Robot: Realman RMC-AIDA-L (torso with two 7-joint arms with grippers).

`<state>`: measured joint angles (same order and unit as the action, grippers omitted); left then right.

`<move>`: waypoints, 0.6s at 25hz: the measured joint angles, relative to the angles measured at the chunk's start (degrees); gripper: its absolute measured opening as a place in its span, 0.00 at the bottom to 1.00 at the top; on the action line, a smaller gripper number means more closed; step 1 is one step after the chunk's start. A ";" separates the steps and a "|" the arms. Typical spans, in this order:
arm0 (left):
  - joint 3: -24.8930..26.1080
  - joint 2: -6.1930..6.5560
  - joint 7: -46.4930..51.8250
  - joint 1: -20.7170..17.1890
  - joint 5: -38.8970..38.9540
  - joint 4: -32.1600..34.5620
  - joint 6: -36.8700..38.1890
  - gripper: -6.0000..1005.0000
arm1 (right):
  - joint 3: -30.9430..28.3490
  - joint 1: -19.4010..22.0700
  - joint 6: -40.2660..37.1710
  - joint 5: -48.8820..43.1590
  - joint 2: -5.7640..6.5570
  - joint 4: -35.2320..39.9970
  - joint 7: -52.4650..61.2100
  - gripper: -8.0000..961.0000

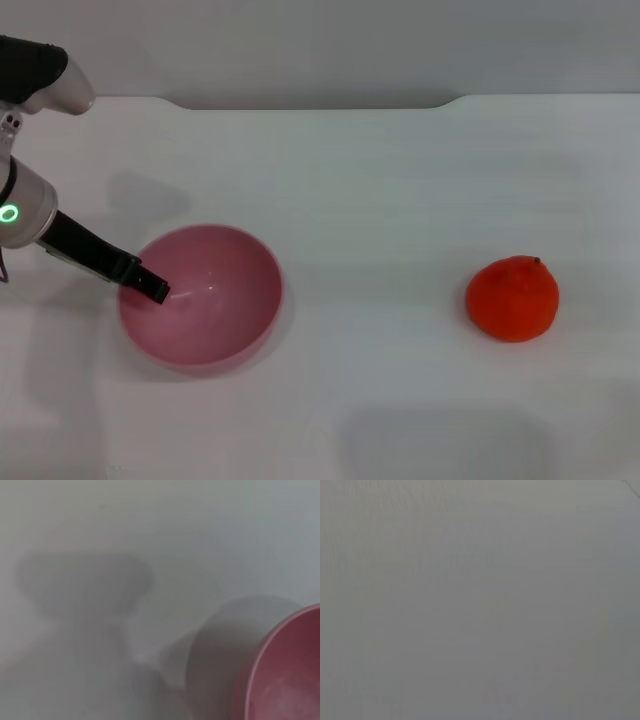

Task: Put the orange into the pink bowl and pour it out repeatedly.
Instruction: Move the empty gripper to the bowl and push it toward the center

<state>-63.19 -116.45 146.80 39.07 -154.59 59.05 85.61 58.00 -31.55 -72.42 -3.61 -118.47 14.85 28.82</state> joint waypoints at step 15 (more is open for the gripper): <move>-0.44 -0.08 -0.19 0.40 -0.10 -0.12 -1.37 0.51 | 0.00 0.26 0.00 0.05 -0.09 0.00 0.00 0.55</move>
<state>-63.63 -116.53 146.61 39.46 -154.69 58.93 84.24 58.00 -31.29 -72.42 -3.56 -118.56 14.85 28.82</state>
